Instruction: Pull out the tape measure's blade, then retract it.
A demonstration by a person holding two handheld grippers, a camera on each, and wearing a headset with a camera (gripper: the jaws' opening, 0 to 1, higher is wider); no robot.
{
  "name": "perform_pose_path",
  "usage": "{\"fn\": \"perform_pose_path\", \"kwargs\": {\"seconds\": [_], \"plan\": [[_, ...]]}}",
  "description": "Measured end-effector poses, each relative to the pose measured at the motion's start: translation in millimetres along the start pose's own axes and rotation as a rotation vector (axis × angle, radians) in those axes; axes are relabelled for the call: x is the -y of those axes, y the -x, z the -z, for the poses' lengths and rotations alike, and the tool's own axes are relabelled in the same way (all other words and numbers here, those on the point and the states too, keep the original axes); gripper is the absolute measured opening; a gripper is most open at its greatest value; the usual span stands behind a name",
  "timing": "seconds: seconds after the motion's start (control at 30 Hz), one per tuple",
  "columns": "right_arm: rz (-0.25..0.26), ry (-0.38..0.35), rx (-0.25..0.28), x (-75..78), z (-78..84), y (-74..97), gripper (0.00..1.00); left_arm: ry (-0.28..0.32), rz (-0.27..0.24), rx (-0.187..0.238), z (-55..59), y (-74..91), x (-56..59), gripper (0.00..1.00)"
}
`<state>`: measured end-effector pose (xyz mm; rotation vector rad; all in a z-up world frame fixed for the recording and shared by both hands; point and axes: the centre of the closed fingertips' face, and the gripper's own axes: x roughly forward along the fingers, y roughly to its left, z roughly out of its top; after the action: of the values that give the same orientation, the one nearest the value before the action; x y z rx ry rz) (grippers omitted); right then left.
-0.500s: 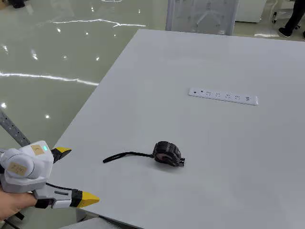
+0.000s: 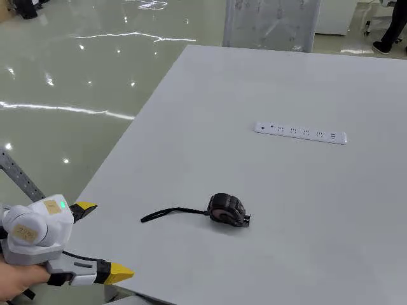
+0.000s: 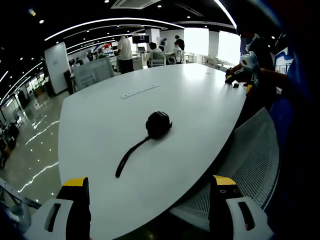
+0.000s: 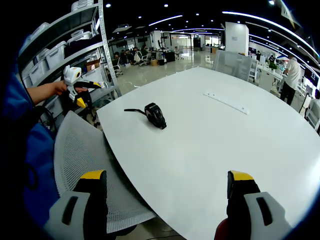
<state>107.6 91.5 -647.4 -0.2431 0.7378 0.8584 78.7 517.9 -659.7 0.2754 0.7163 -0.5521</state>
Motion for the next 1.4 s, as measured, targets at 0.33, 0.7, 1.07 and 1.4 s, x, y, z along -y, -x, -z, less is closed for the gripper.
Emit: {"fn": "perform_pose_path", "kwargs": {"seconds": [0.33,0.7,1.07,1.4], "plan": [[-0.003,0.022,-0.019,2.7,1.1,-2.9,0.96,-0.002,0.004,-0.01,5.2,-1.6,-2.4,0.96],[-0.044,0.08,-0.057,-2.5,-2.4,-26.3,0.93,-0.042,0.024,-0.013,-0.2,-19.0,-7.3,0.94],[-0.066,0.103,-0.06,-1.6,-10.8,-44.5,0.92,-0.069,0.052,-0.008,-10.7,-41.5,-8.0,0.93],[-0.081,0.114,-0.059,3.6,-16.2,-61.9,0.91,-0.106,0.083,-0.006,-23.9,-62.9,-5.1,0.92]]}}
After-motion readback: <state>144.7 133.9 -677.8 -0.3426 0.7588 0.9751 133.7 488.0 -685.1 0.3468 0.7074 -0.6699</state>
